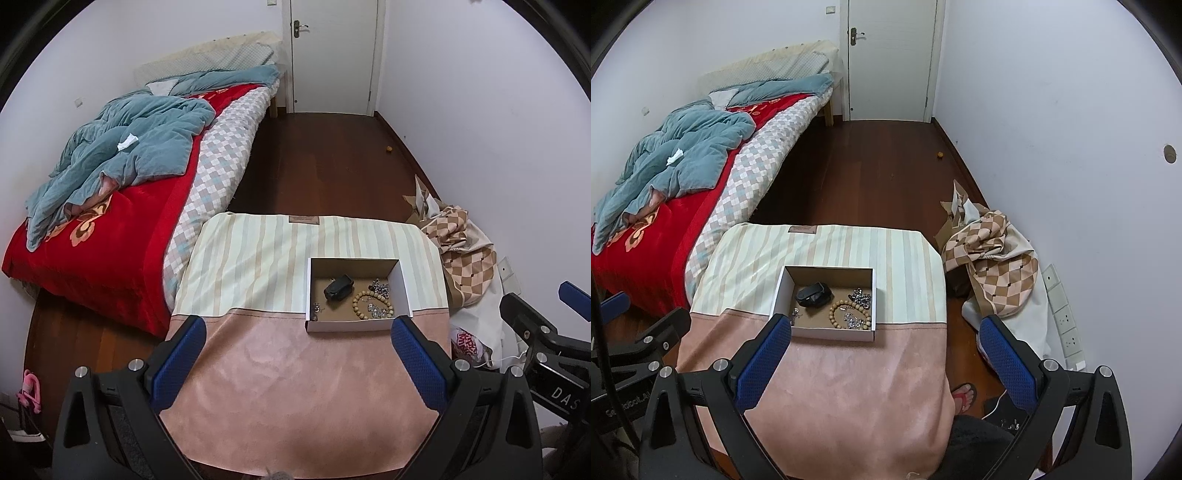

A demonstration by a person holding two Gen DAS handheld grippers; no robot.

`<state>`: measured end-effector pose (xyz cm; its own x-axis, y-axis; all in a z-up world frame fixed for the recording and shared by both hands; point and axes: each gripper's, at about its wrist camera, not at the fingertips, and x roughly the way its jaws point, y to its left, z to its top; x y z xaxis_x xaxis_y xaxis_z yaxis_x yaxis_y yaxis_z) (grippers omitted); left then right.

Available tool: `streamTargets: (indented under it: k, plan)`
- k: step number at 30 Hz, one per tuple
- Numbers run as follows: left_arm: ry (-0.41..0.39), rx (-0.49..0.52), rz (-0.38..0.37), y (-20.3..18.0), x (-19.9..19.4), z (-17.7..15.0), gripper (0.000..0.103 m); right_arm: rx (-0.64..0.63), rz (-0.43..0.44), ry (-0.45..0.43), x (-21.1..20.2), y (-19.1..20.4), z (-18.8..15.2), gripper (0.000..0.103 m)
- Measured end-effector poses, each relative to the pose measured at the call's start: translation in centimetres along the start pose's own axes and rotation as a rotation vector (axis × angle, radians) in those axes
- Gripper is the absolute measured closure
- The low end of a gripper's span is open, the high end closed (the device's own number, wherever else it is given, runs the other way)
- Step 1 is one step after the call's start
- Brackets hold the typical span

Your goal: Organize jewelry

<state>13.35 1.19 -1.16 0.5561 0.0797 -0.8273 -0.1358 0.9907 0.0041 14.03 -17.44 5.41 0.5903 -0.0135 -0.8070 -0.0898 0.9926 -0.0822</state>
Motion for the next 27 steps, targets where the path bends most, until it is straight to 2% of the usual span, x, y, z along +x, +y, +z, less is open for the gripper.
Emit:
streamTargets:
  k: [27]
  plan:
    - [-0.032,0.005,0.009,0.4,-1.4,0.3,0.0,0.001,0.007,-0.008,-0.8,-0.4,-0.1,0.0]
